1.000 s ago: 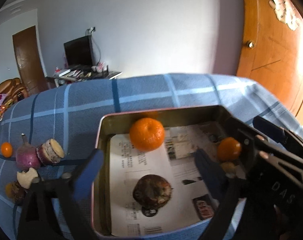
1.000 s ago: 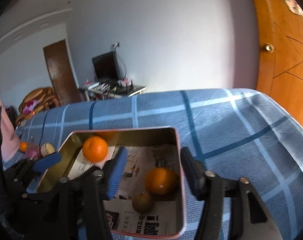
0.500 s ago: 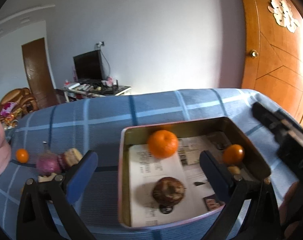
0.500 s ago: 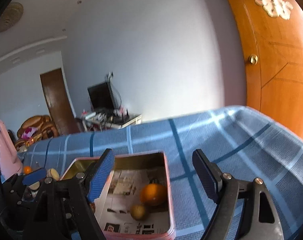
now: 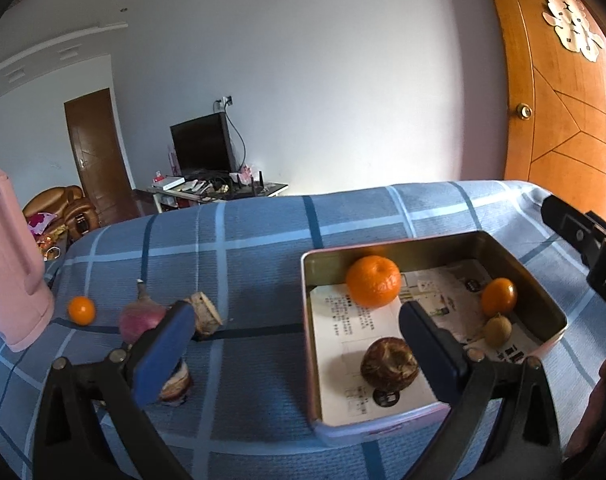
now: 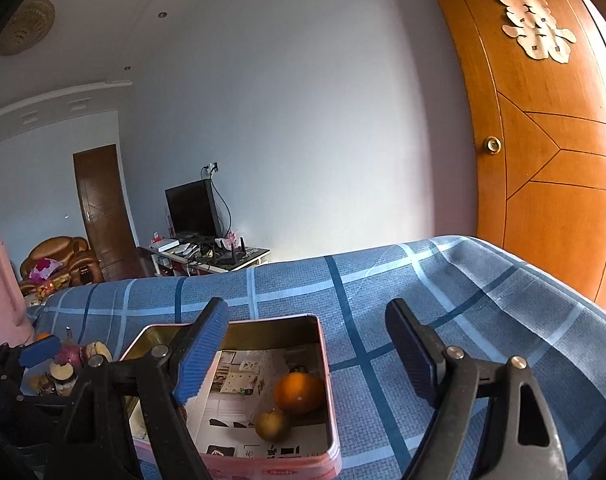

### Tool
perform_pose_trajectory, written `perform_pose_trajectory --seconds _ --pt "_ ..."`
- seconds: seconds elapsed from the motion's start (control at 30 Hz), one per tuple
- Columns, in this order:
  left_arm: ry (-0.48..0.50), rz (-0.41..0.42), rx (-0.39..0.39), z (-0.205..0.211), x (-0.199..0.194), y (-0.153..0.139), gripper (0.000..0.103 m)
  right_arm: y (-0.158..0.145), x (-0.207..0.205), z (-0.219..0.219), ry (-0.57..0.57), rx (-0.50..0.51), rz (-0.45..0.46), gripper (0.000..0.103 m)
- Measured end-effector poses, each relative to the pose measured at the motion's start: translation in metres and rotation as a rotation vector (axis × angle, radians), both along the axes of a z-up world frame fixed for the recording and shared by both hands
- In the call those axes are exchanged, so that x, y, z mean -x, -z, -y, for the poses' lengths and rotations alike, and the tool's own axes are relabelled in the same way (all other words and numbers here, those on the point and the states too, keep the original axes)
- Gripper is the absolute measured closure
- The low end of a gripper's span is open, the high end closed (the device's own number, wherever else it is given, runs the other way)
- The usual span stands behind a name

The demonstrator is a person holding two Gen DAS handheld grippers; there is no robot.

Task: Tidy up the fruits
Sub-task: 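Move both open tools away from the box back toward the remaining fruits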

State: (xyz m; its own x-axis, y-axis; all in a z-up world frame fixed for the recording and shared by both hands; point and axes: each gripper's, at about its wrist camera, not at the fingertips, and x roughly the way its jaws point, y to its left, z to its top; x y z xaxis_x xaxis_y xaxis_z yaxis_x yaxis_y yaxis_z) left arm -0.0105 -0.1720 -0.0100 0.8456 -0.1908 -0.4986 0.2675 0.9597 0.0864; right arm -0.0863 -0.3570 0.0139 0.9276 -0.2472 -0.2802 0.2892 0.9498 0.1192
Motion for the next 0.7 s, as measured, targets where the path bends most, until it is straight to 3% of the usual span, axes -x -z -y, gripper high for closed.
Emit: perform_pose_trajectory --seconds 0.3,0.7 --pt "0.002 -0.022 0.009 -0.020 0.004 0.002 0.000 0.001 0.014 -0.007 0.026 -0.048 0.002 0.020" --pt "-0.022 -0.026 0.030 -0.056 0.009 0.003 0.000 0.003 0.020 -0.030 0.026 -0.041 -0.011 0.020"
